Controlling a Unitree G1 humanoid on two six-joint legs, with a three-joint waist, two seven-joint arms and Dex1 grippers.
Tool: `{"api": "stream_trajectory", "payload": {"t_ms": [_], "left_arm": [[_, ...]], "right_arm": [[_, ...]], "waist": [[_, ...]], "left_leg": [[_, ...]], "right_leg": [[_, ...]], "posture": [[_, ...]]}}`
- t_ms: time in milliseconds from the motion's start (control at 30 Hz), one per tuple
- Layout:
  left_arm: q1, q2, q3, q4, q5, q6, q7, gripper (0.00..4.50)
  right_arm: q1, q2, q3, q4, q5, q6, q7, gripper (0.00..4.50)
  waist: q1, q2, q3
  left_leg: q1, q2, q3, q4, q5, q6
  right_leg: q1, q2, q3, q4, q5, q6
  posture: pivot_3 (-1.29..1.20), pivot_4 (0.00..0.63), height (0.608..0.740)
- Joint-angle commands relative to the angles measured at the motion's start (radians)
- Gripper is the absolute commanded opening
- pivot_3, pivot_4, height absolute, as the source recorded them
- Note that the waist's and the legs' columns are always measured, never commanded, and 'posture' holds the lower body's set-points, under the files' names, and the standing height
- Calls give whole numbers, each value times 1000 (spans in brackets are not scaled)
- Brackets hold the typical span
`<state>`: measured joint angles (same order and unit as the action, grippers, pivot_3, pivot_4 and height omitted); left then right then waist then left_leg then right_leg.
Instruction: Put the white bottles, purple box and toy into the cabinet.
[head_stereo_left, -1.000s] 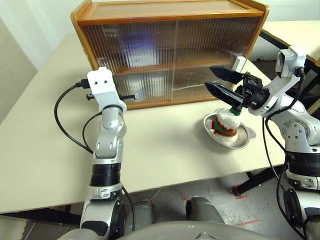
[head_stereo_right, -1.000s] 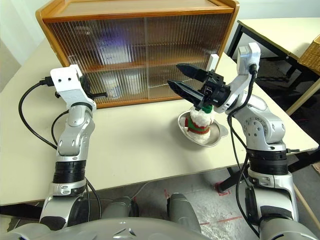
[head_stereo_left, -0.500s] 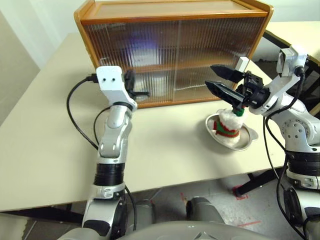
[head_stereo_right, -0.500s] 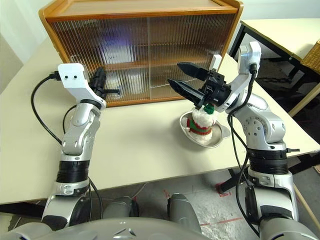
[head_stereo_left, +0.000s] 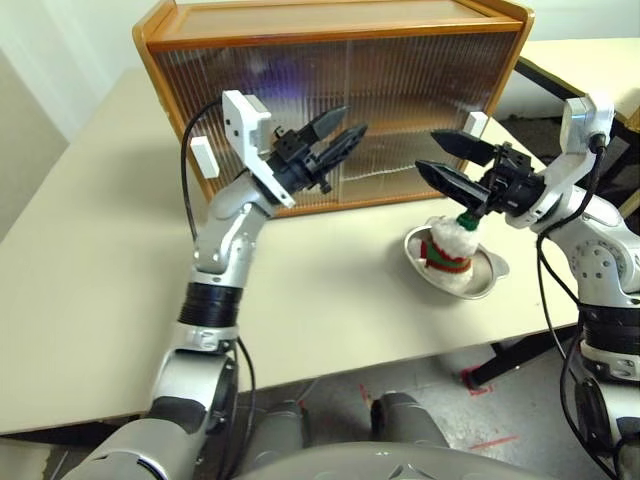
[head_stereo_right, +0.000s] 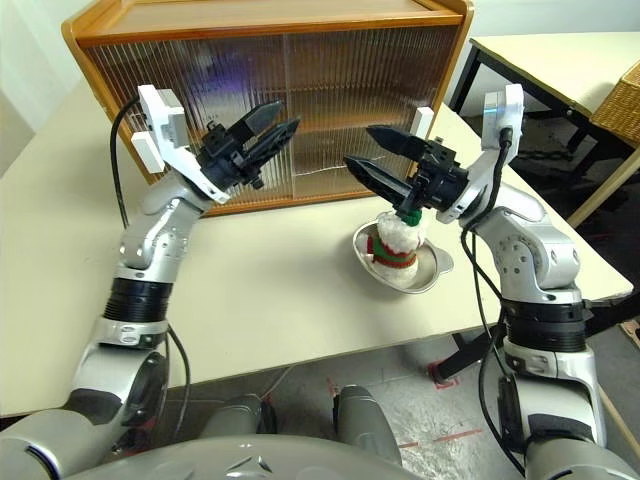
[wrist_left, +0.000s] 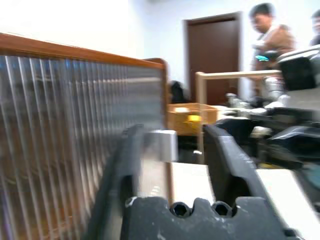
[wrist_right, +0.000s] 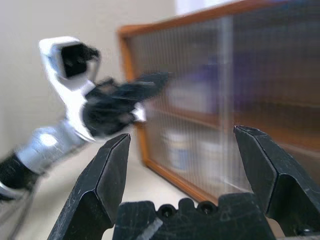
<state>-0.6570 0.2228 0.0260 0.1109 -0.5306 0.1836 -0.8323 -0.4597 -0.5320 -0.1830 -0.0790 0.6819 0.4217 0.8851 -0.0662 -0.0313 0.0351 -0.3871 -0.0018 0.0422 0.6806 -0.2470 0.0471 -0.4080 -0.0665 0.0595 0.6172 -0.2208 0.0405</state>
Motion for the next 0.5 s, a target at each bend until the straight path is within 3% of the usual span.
{"api": "stream_trajectory", "payload": {"t_ms": [33,100,433,500], "left_arm": [[-3,58,15,-19,-62,84,-83,3680],[9,97,21,-43,-79,117,-110,4447],[85,198,52,-159,-97,205,-96,4500],[101,196,58,-183,-94,210,-68,4500]], "right_arm": [[15,-29,-37,34,-73,-13,-86,4321],[14,-46,-53,59,-90,9,-123,3858],[-104,-105,-55,304,-205,88,-267,35],[-138,-104,-42,355,-233,82,-270,35]], "waist": [[-5,0,0],[-11,0,0],[-28,1,0],[-26,1,0]], "left_leg": [[0,0,0,0,0,0],[0,0,0,0,0,0],[1,0,0,0,0,0],[1,0,0,0,0,0]], "right_leg": [[0,0,0,0,0,0],[0,0,0,0,-1,0],[0,-2,1,1,0,0],[0,-2,1,2,0,0]], "posture": [[-108,0,740],[-111,0,740],[-67,0,740],[-51,0,740]]}}
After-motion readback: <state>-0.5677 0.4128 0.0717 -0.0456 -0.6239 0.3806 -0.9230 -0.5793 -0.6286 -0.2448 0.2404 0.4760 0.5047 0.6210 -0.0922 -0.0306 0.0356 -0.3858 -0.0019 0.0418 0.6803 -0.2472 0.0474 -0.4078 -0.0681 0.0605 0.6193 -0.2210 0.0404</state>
